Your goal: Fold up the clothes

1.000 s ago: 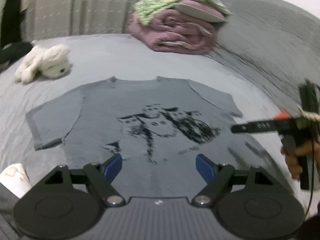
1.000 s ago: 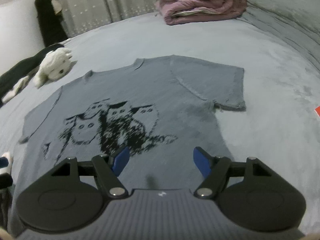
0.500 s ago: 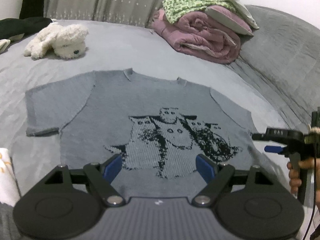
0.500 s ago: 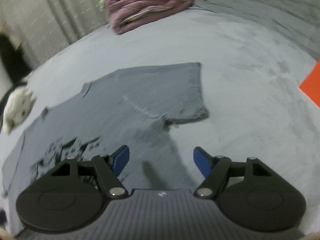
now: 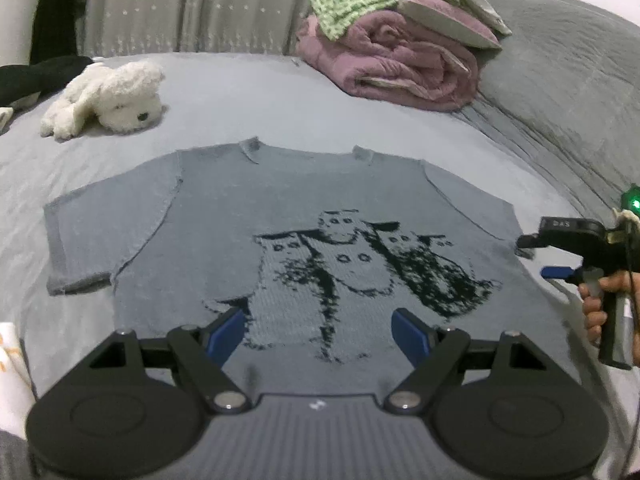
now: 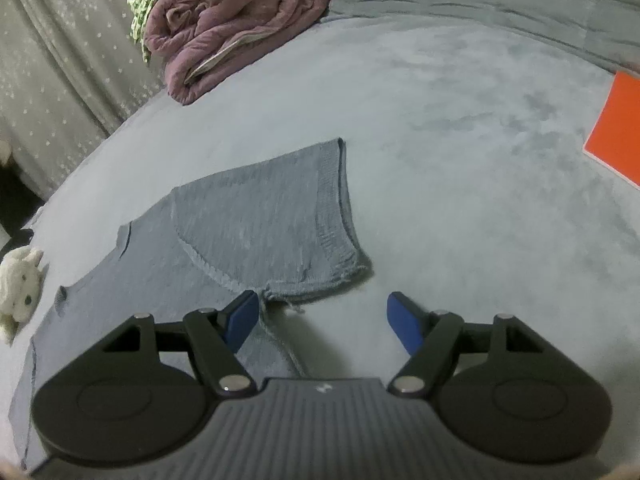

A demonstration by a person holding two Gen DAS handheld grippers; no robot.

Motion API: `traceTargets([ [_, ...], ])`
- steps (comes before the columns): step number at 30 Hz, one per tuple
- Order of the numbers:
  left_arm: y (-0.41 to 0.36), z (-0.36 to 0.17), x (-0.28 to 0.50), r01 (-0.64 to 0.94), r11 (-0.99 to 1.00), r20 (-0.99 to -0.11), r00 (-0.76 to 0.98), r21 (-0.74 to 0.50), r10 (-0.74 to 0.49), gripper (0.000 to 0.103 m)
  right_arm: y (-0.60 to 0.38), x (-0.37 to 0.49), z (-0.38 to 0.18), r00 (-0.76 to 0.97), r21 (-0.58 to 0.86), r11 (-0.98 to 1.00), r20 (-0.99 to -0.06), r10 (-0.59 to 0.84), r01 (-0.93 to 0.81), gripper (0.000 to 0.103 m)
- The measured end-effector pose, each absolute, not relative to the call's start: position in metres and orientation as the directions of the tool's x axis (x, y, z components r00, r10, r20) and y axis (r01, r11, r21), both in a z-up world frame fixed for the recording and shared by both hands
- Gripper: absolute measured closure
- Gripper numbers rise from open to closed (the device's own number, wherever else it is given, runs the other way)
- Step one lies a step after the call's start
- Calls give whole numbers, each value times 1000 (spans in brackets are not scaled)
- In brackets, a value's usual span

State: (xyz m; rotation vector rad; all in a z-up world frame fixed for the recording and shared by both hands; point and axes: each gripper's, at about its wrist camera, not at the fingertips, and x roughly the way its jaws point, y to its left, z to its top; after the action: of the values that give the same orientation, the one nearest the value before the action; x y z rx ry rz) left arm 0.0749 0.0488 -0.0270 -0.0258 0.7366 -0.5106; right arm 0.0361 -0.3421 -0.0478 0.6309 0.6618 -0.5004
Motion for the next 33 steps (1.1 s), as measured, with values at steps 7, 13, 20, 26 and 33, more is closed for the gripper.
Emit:
traceTargets([
  [7, 49, -28, 79, 431, 880, -639, 623, -202, -452, 21, -345, 40, -53, 707, 373, 699, -655, -267, 610, 28],
  [13, 45, -30, 80, 441, 877, -638, 624, -191, -452, 21, -349, 50, -56, 716, 378, 687, -630, -302, 621, 30],
  [20, 43, -32, 84, 432, 877, -645, 613, -210, -456, 21, -350, 61, -59, 728, 385, 683, -607, -318, 620, 82],
  [26, 46, -29, 83, 427, 878, -644, 614, -215, -457, 21, -336, 65, -46, 762, 366, 735, -568, -311, 572, 90],
  [33, 48, -29, 83, 423, 881, -647, 614, -214, -452, 21, -293, 75, -21, 829, 281, 851, -490, -271, 444, 90],
])
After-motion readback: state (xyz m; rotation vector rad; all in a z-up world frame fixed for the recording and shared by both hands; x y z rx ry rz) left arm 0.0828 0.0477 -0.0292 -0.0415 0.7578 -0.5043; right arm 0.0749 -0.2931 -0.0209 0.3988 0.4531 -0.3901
